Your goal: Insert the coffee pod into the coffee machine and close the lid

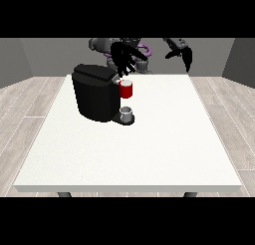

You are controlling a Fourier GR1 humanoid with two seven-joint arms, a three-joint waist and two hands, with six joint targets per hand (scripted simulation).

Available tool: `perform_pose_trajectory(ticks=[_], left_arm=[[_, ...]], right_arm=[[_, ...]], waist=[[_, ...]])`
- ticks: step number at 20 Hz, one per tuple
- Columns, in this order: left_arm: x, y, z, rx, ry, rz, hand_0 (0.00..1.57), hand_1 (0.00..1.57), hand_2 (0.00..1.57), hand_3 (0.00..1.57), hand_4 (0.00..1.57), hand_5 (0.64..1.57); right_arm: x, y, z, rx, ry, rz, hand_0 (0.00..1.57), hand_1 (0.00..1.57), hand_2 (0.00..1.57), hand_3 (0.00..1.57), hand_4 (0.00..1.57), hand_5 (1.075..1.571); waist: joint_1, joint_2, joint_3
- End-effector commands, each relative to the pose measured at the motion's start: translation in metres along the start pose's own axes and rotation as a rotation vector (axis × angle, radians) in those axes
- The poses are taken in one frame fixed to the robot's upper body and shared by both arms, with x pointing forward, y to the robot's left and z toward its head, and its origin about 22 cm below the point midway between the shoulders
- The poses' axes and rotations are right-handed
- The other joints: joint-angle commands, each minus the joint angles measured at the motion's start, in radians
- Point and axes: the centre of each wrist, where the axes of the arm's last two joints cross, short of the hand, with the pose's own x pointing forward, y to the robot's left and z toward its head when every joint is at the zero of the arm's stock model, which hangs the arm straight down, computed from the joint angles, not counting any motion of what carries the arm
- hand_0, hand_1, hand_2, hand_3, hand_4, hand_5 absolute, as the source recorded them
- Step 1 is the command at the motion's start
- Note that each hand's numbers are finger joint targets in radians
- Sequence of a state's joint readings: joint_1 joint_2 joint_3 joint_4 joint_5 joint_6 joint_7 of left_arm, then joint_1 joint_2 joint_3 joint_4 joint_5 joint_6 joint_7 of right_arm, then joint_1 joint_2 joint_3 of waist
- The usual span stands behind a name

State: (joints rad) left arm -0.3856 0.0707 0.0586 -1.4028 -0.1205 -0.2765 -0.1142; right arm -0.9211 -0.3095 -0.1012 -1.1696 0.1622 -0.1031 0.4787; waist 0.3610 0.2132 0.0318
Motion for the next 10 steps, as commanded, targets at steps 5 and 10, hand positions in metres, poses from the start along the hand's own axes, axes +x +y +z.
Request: perform_pose_trajectory(ticks=[5, 10], left_arm=[[0.021, -0.004, -0.017, -0.043, -0.079, 0.006, 0.0, 0.0, 0.0, 0.0, 0.37, 1.571], [0.03, -0.007, -0.02, -0.035, -0.11, 0.005, 0.0, 0.0, 0.0, 0.0, 0.38, 1.571]], right_arm=[[0.088, 0.011, 0.001, 0.098, -0.382, 0.05, 0.0, 0.0, 0.0, 0.0, 0.0, 1.571], [0.094, 0.028, -0.008, 0.103, -0.41, 0.048, 0.0, 0.0, 0.0, 0.0, 0.0, 1.571]], waist=[[0.127, 0.076, -0.0321], [0.138, 0.101, -0.0322]])
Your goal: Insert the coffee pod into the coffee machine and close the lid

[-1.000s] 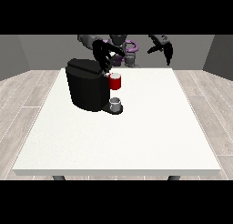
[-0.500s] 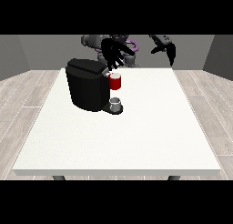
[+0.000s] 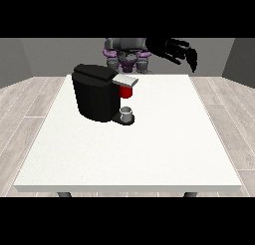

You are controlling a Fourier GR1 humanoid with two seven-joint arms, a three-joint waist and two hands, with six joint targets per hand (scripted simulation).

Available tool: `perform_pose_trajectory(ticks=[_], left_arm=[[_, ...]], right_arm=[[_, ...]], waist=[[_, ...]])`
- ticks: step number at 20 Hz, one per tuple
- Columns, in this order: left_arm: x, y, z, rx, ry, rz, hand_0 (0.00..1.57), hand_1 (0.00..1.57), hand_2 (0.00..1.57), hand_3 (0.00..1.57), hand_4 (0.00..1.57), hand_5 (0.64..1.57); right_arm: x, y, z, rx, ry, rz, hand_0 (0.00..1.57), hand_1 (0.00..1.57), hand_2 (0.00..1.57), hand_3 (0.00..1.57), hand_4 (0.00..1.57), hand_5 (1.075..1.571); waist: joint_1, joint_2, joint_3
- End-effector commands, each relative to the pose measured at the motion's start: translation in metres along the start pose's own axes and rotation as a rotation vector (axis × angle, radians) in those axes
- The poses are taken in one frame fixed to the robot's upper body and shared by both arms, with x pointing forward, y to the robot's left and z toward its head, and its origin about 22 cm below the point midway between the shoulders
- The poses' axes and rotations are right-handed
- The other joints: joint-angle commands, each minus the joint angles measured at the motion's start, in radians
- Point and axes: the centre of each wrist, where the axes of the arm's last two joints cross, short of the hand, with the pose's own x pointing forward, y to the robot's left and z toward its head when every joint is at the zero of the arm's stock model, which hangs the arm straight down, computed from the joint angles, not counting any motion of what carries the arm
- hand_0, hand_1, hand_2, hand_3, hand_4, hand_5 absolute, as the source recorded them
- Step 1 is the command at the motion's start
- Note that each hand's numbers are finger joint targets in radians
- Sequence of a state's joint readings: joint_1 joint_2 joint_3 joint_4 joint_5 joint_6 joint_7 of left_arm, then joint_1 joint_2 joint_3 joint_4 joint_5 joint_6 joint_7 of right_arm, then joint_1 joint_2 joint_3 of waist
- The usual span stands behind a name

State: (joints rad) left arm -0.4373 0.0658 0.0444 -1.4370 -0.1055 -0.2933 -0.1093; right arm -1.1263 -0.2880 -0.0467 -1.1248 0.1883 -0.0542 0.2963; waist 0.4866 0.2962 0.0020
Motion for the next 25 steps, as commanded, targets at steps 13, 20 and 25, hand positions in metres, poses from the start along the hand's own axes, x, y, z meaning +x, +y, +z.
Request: perform_pose_trajectory(ticks=[13, 20, 25], left_arm=[[0.012, 0.031, 0.002, 0.003, -0.026, 0.002, 0.0, 0.0, 0.0, 0.0, 0.32, 1.571], [-0.018, 0.032, 0.035, 0.037, 0.068, 0.014, 0.0, 0.0, 0.0, 0.0, 0.26, 1.571], [-0.058, 0.028, 0.074, 0.129, 0.167, 0.06, 0.0, 0.0, 0.0, 0.0, 0.27, 1.571]], right_arm=[[0.01, 0.039, -0.023, 0.048, -0.097, -0.075, 0.0, 0.0, 0.0, 0.0, 0.0, 1.571], [-0.01, 0.078, -0.005, 0.161, -0.187, -0.157, 0.0, 0.0, 0.0, 0.0, 0.17, 1.571], [-0.047, 0.131, 0.037, 0.283, -0.149, -0.251, 0.0, 0.0, 0.0, 0.0, 0.26, 1.571]], waist=[[-0.007, 0.049, -0.0024], [-0.096, -0.039, -0.0022], [-0.204, -0.148, -0.0024]])
